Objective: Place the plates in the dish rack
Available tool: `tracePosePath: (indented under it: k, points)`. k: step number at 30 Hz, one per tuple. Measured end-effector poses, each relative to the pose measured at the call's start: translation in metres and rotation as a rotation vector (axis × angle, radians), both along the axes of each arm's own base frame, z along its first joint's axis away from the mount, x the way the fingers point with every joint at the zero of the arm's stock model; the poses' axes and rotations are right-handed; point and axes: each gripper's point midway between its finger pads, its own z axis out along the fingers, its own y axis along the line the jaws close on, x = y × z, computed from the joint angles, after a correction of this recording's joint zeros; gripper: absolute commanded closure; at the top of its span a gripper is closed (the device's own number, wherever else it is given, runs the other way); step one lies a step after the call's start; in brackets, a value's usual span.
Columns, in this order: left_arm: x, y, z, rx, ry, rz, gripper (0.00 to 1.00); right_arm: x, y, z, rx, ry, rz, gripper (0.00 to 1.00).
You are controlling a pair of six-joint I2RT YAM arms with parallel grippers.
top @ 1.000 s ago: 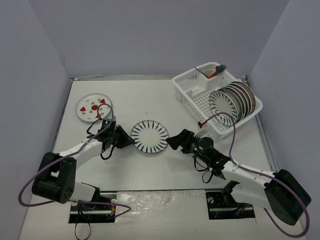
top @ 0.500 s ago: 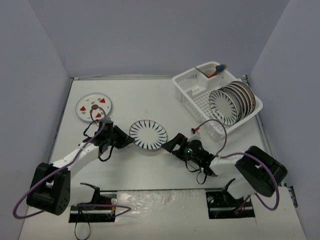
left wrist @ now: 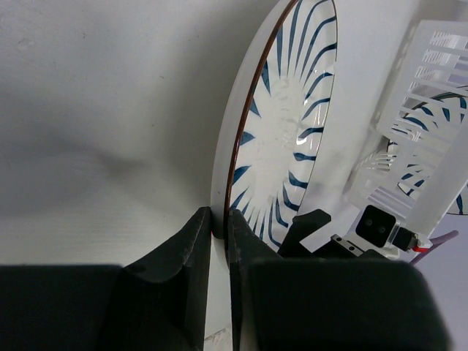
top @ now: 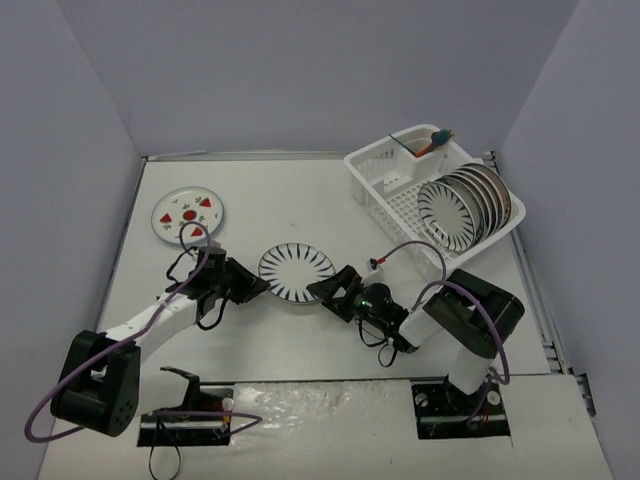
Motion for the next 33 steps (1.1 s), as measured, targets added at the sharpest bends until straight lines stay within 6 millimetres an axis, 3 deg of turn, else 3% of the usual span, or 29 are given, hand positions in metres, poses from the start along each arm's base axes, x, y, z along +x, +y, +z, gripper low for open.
tracePosePath:
  k: [6, 17, 22, 27, 31, 33]
  points:
    - [-0.003, -0.002, -0.002, -0.011, 0.003, -0.001, 1.00, 0.011, 0.015, -0.002, 0.075, 0.032, -0.022, 0.26]
    - [-0.021, 0.000, -0.017, -0.017, 0.028, -0.009, 1.00, 0.012, 0.012, -0.026, 0.041, 0.083, -0.065, 0.87]
    - [-0.042, 0.005, -0.039, 0.003, 0.094, -0.029, 0.97, 0.009, 0.012, -0.024, 0.045, 0.082, -0.073, 1.00]
    - [-0.050, 0.003, -0.041, 0.007, 0.102, -0.070, 0.59, 0.002, 0.009, -0.025, -0.012, 0.052, -0.052, 1.00]
    - [-0.048, 0.000, -0.023, -0.007, 0.023, -0.101, 0.31, 0.003, 0.002, -0.014, -0.075, -0.023, -0.043, 1.00]
    - [-0.046, 0.001, -0.013, 0.006, -0.011, -0.111, 0.22, 0.004, -0.002, -0.005, -0.117, -0.078, -0.032, 1.00]
